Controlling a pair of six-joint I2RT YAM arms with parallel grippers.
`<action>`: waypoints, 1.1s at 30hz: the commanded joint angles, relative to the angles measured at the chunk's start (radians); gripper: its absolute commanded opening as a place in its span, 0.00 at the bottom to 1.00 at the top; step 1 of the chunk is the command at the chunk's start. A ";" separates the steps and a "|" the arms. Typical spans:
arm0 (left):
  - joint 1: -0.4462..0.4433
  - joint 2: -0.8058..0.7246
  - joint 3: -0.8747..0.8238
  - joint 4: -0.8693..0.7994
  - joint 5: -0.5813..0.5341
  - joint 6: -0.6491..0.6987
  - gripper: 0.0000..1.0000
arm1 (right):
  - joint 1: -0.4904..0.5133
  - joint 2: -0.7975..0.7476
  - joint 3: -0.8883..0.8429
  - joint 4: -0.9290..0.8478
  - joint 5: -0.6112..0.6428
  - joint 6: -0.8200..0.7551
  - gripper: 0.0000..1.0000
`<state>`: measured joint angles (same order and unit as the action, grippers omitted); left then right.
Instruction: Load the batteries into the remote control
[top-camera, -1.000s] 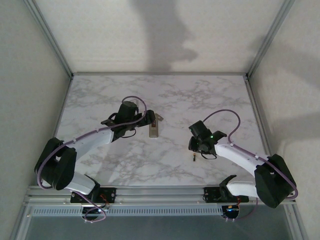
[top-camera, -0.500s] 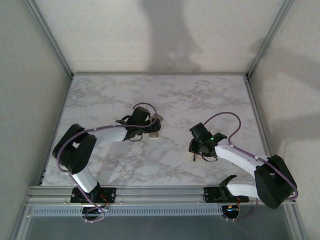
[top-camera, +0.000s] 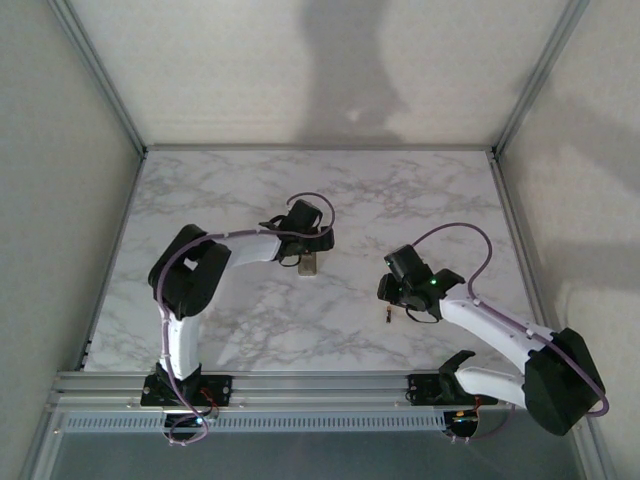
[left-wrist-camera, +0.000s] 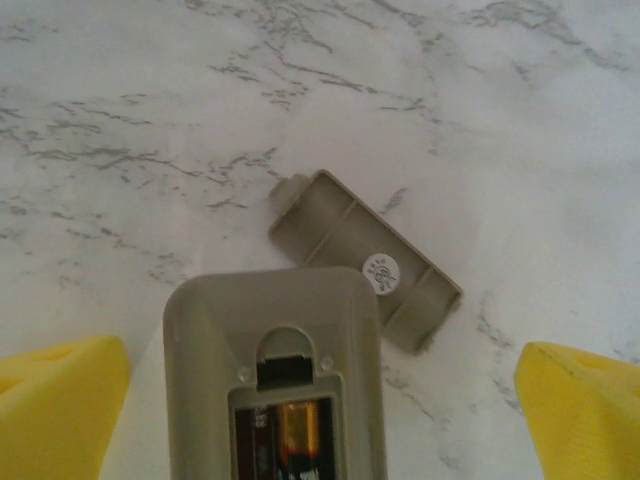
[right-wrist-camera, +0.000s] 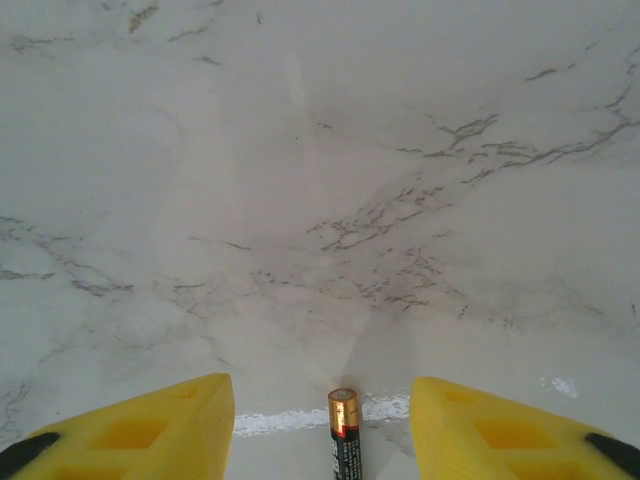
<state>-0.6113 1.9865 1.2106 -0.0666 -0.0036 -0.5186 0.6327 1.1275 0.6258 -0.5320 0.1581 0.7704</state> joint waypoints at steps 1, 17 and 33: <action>-0.005 0.032 0.050 -0.022 0.044 0.014 0.97 | -0.001 -0.025 -0.021 -0.014 0.028 -0.002 0.51; -0.125 0.026 0.075 -0.002 0.148 0.022 0.96 | -0.003 -0.060 -0.048 -0.015 0.053 0.007 0.54; -0.208 -0.133 -0.034 0.014 0.107 -0.048 0.96 | -0.007 0.000 -0.035 0.015 0.033 -0.046 0.54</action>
<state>-0.8112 1.9388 1.2095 -0.0494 0.1333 -0.5297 0.6323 1.1130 0.5880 -0.5339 0.1833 0.7448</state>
